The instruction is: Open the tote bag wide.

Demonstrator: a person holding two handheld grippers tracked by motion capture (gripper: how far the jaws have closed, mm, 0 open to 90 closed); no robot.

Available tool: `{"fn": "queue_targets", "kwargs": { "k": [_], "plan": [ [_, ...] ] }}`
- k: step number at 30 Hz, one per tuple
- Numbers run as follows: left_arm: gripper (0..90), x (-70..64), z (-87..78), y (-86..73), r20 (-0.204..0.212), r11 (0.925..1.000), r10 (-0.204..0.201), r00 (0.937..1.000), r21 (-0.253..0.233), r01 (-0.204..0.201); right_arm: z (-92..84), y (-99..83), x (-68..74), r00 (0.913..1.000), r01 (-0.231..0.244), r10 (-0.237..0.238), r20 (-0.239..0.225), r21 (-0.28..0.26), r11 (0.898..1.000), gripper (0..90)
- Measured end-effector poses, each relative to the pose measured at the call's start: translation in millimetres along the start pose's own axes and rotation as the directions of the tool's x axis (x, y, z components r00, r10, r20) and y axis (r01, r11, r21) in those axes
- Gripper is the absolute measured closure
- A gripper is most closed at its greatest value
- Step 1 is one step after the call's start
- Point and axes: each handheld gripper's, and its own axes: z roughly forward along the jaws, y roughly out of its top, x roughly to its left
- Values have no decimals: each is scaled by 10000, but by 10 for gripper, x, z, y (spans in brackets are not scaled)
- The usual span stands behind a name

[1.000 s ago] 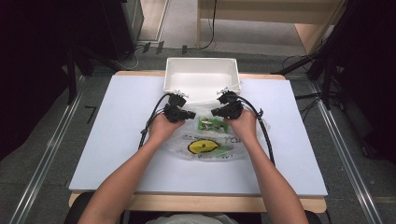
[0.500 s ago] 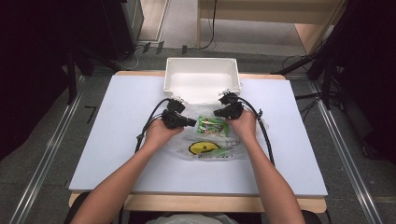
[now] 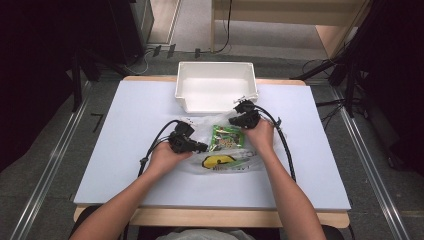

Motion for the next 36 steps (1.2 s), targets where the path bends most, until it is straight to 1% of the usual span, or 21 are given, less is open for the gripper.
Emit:
{"fn": "queue_targets", "kwargs": {
  "k": [1, 4, 5, 6, 8, 9, 10, 12, 13, 14, 15, 17, 19, 20, 21, 24, 25, 31, 32, 34, 36],
  "plan": [
    [900, -20, -10, -36, 70, 9999, 27, 10000, 101, -28, 0, -4, 0, 10000, 9, -9, 23, -24, 10000, 900],
    [900, -49, -17, -81, 130, 9997, 119, 9998, 188, -122, 1, -5, -1, 10000, -1, 1, 9, -41, 10000, 900],
    [900, -80, -17, -138, 192, 9996, 135, 9997, 252, -139, 2, -7, -1, 10000, -3, 3, 11, -67, 10000, 900],
    [900, -89, -16, -163, 267, 9995, 123, 9996, 301, -131, 2, -8, -1, 10000, -10, 10, 9, -73, 10000, 900],
    [900, -95, -23, -184, 318, 9995, 138, 9994, 286, -147, 3, -8, -2, 10000, -27, 27, 3, -75, 10000, 900],
    [900, -113, -34, -213, 425, 9992, 171, 9989, 350, -186, 4, -7, -4, 10000, -51, 51, 11, -75, 10000, 900],
    [900, -113, -34, -213, 425, 9992, 171, 9989, 350, -186, 4, -7, -4, 10000, -51, 51, 11, -75, 10000, 900],
    [900, -135, -51, -250, 429, 9987, 329, 9985, 374, -345, 5, -10, -5, 10000, -68, 68, -1, -109, 9999, 900],
    [900, -156, -66, -283, 482, 9986, 359, 9982, 372, -377, 5, -10, -5, 10000, -63, 63, -8, -108, 9999, 900],
    [900, -156, -66, -283, 482, 9986, 359, 9982, 372, -377, 5, -10, -5, 10000, -63, 63, -8, -108, 9999, 900],
    [900, -175, -82, -316, 609, 9982, 370, 9975, 453, -398, 6, -6, -5, 10000, -77, 78, 20, -84, 9999, 900],
    [900, -214, -98, -361, 692, 9973, 498, 9964, 507, -534, 7, -2, -7, 10000, -20, 20, 40, -69, 10000, 900],
    [900, -240, -105, -384, 766, 9970, 478, 9959, 579, -523, 7, -1, -6, 10000, -18, 18, 53, -63, 10000, 900],
    [900, -290, -128, -429, 745, 9952, 669, 9950, 663, -719, 8, -1, -7, 10000, -9, 10, 53, -73, 10000, 900],
    [900, -290, -128, -429, 745, 9952, 669, 9950, 663, -719, 8, -1, -7, 10000, -9, 10, 53, -73, 10000, 900],
    [900, -332, -158, -507, 921, 9945, 685, 9934, 724, -753, 10, 3, -10, 9999, -80, 81, 113, -94, 9999, 900],
    [900, -332, -158, -507, 921, 9945, 685, 9934, 724, -753, 12, 4, -12, 9999, -97, 98, 129, -111, 9999, 900],
    [900, -387, -217, -620, 1017, 9940, 711, 9923, 755, -789, 15, 10, -32, 9994, -109, 115, 312, -177, 9998, 900],
    [900, -393, -229, -637, 1029, 9932, 764, 9918, 801, -848, 18, 12, -42, 9994, -55, 62, 348, -217, 9997, 900],
    [900, -415, -249, -663, 973, 9915, 909, 9911, 842, -992, 19, 18, -51, 9991, -112, 121, 410, -217, 9997, 900],
    [900, -460, -263, -690, 847, 9898, 1041, 9910, 885, -1115, 24, 27, -52, 9986, -59, 72, 525, -240, 9997, 900]
  ]
}}
